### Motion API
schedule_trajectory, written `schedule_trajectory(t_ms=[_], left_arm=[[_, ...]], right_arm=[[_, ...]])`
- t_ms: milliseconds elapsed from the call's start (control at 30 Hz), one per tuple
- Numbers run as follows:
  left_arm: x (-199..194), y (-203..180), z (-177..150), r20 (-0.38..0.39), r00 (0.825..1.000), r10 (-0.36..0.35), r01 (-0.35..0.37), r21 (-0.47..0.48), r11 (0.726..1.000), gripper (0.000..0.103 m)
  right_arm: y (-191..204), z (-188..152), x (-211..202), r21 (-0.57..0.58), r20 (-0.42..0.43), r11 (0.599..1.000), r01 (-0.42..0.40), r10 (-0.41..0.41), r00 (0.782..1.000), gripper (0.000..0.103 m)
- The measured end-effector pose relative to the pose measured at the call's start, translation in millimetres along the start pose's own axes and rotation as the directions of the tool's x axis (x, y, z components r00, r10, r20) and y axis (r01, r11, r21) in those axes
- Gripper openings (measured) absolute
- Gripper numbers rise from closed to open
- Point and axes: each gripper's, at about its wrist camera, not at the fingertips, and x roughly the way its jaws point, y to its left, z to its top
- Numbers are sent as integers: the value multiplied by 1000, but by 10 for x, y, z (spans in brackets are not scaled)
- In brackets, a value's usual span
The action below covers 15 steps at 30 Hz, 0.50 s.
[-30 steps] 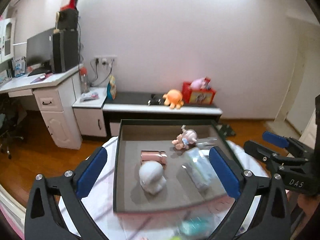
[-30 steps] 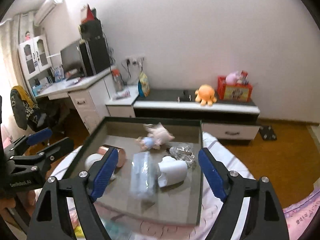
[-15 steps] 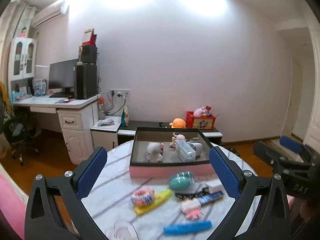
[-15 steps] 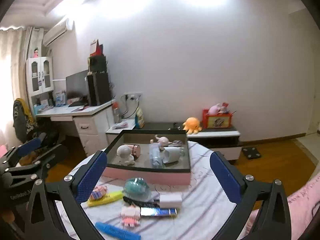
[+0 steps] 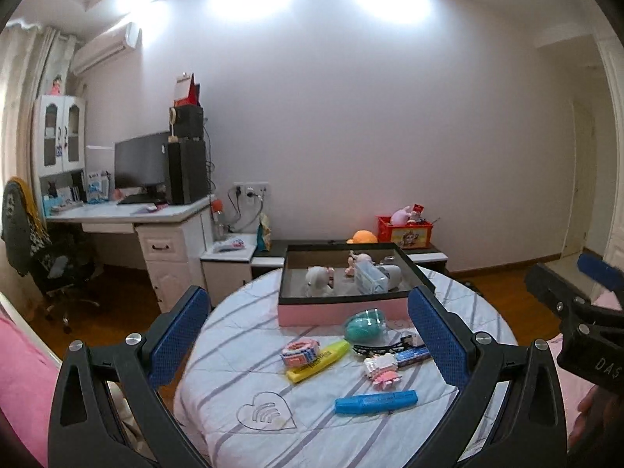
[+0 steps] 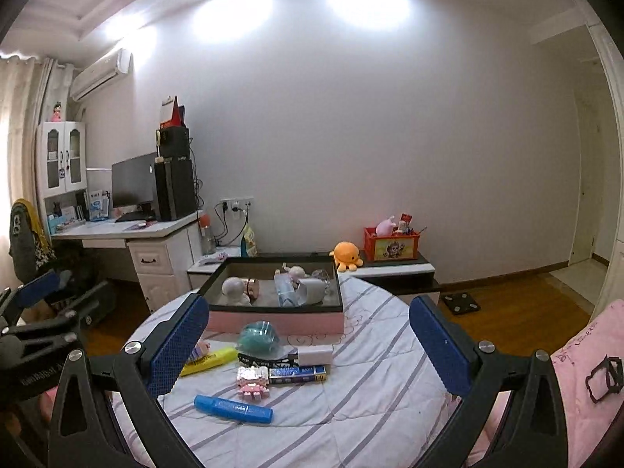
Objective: Organize rigid objects
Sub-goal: 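Withdraw both open tools from the pink box and raise them above the bed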
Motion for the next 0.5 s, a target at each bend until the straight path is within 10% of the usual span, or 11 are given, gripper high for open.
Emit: schedule_trajectory(t_ms=[500], left_arm=[[-77,-14,6,13,1000,6,-6,12,1000,103]], right_arm=[[45,-48,-89,-9,8,1000,9,-9,1000,103]])
